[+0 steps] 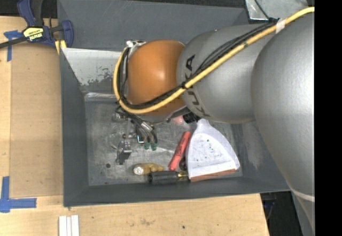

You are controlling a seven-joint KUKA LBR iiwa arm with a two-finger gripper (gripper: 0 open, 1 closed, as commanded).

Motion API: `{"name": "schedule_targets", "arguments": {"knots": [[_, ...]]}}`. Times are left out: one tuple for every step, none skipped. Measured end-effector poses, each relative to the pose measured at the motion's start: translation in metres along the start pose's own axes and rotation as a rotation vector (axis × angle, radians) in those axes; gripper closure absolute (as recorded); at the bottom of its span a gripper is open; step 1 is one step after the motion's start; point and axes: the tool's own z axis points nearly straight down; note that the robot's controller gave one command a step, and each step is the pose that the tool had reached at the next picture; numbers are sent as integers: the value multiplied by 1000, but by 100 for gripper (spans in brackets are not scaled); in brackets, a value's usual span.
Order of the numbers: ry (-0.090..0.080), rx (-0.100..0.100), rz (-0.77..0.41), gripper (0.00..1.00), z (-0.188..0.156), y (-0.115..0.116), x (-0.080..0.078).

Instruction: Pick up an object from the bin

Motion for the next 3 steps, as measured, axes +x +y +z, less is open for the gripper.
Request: {"name": "schedule_targets", "arguments": {"knots": [[-8,-2,4,0,-5,-1,-2],[-9,-3,-32,0,4,-47,11],[-10,0,-21,0,33,-74,-17]]}}
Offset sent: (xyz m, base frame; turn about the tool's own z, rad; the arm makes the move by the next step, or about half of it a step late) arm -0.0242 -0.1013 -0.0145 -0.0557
